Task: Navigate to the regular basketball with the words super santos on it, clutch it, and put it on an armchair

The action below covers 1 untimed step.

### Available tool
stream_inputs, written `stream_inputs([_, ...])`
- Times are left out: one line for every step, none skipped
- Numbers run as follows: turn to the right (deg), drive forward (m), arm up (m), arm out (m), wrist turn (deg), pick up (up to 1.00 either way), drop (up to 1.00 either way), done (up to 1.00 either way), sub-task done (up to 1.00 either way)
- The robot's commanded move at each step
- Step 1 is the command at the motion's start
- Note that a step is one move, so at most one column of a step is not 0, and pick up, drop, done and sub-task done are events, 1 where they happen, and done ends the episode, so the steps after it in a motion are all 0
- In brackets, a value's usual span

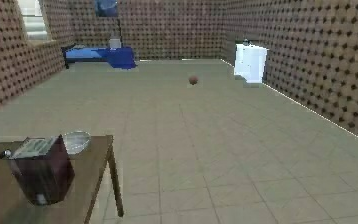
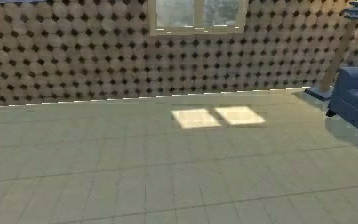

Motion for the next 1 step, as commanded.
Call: stream_inputs([45.0,0.00,0.00,0.00,0.0,0.00,0.00,0.00,0.00])
